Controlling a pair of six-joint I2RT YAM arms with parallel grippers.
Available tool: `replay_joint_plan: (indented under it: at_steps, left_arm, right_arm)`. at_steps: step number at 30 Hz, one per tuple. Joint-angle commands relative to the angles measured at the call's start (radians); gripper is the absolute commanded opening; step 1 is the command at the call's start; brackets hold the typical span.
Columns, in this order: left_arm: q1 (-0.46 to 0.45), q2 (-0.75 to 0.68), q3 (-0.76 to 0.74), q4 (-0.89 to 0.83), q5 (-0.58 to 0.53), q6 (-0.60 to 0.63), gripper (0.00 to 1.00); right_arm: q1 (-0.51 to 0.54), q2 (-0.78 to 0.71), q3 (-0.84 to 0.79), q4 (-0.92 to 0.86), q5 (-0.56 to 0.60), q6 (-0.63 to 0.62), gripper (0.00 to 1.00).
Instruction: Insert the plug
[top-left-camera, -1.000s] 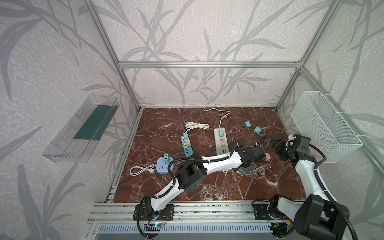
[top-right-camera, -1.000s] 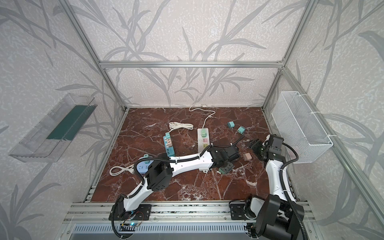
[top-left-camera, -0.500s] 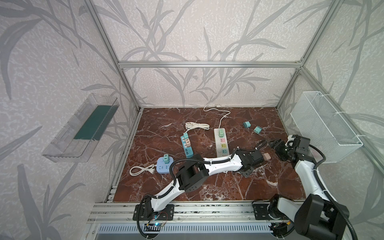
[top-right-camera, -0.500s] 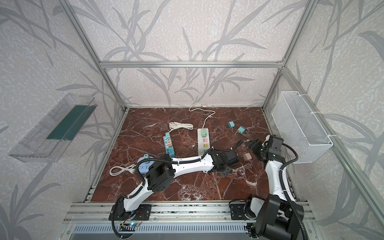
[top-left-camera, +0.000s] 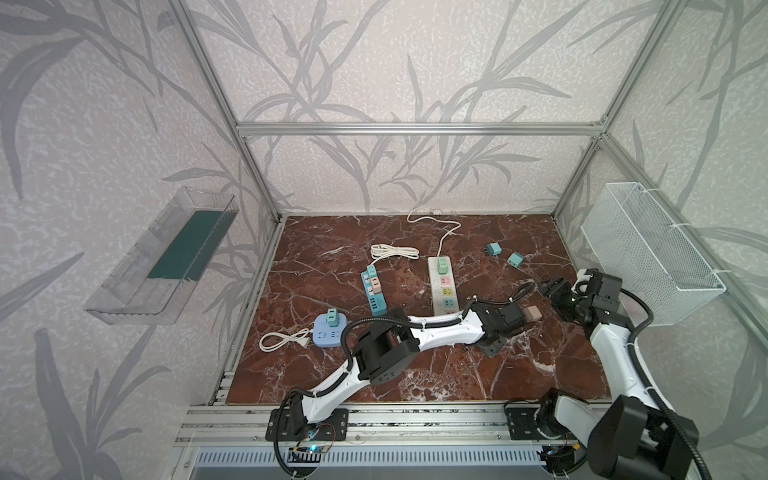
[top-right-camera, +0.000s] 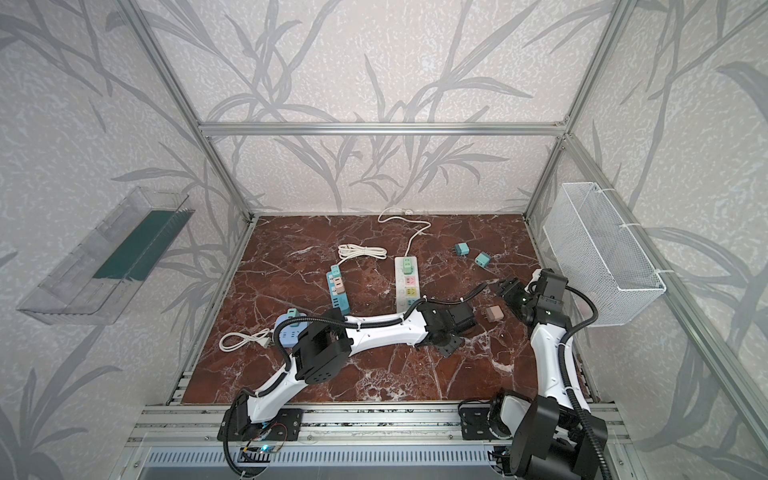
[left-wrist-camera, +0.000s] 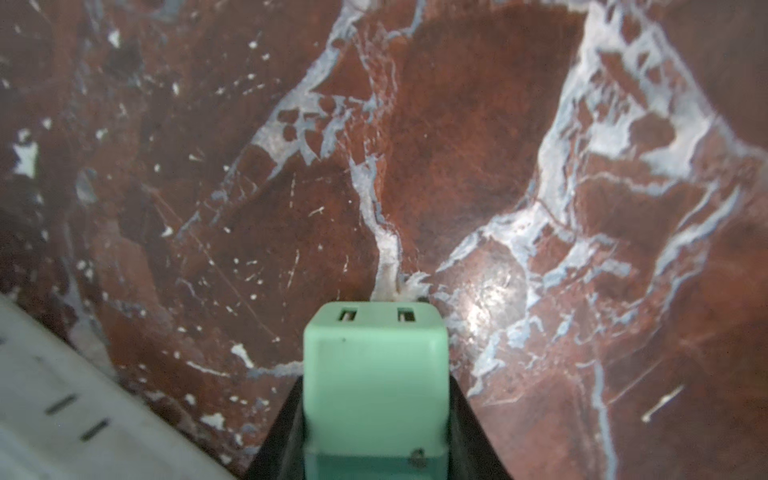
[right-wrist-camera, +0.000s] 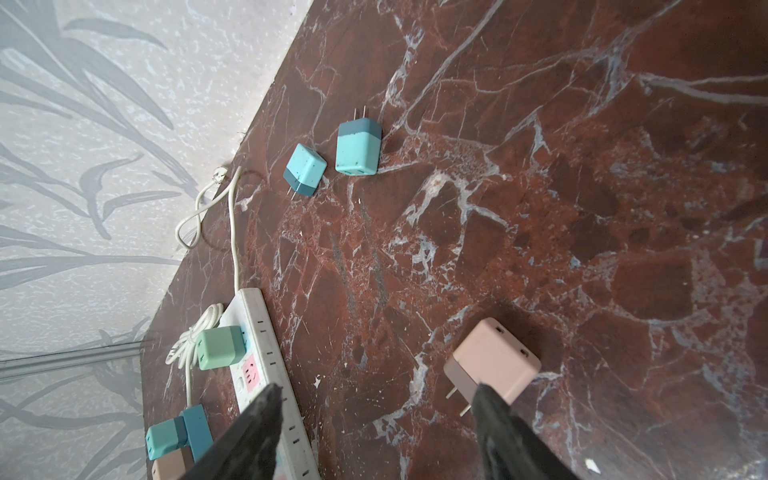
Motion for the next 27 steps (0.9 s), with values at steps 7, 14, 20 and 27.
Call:
replay_joint_plan:
  at_steps: [7,14,20,27]
  left_arm:
    - [0.004,-0.26,-0.16,0.135,-0.097,0.135,0.0]
    - [0.087,-0.66,-0.546,0.482,-0.131,0.334,0.0]
    - [0.257,-1.05,-1.047,0.969,0.074,0.595,0.0]
    - [0.324,-1.16,-1.271,1.158,0.093,0.855,0.0]
  right_arm:
    - [-0.005,-0.03,0.008,0.005,-0.04,-0.009,0.68]
    - [0.061,-0.023,0.038,0.012,-0.112,-0.018,0.55]
    - [0.385,-0.014,0.128,-0.086,0.045,-0.149,0.49]
    - [0.689,-0.026,0.176,-0.037,0.081,-0.155,0.42]
